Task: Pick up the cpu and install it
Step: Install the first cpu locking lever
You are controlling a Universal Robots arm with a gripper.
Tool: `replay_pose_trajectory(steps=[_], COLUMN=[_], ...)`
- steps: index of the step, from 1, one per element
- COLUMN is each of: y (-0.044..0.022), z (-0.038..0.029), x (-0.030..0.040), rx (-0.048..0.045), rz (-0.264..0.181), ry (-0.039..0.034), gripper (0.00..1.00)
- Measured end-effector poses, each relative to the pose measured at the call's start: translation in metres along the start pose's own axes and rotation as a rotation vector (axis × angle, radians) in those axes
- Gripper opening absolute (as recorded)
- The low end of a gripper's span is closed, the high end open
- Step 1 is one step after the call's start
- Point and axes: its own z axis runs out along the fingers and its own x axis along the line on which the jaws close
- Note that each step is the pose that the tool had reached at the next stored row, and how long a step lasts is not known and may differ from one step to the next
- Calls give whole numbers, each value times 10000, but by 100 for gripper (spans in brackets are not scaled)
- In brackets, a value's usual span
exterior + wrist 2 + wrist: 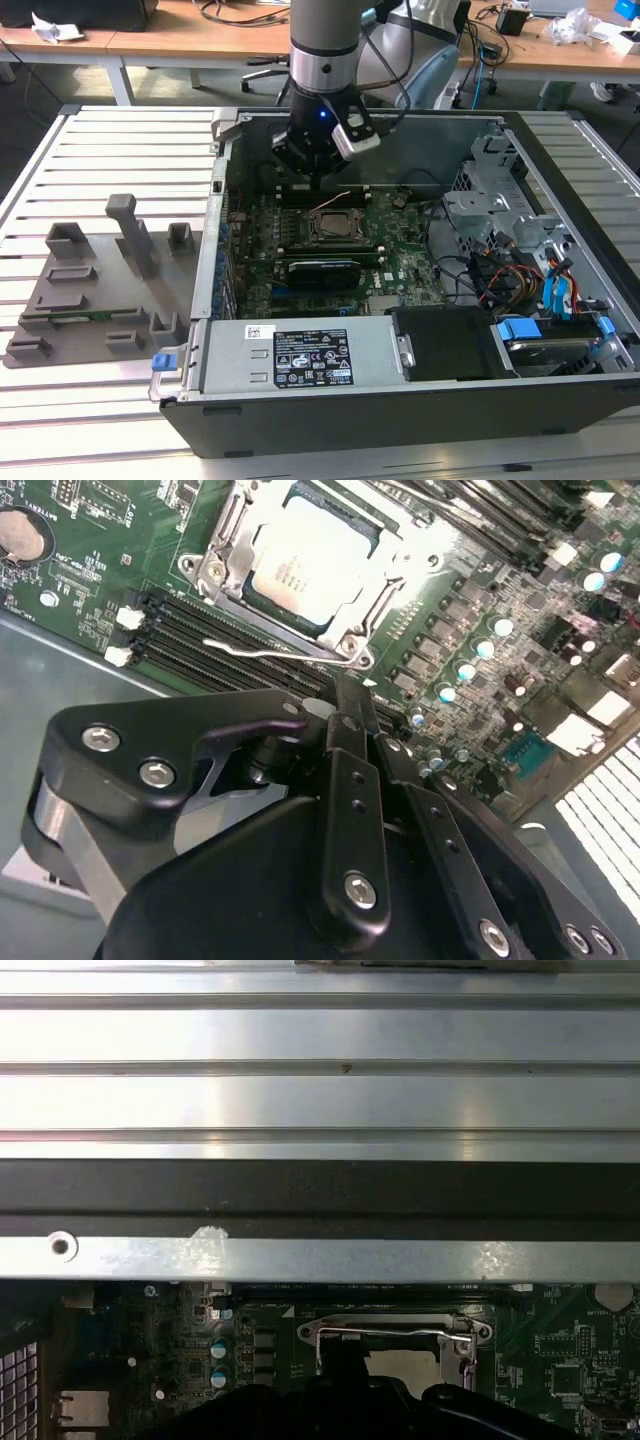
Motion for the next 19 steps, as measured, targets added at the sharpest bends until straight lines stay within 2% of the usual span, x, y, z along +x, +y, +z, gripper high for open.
replay_pose_trajectory(steps=[7,12,19], y=[-1,21,34], z=[59,194,245], x=[-26,-72,-181], rx=[-326,-335,-335], rz=[-6,-375,-442], ry=[1,11,16], gripper=[11,11,11])
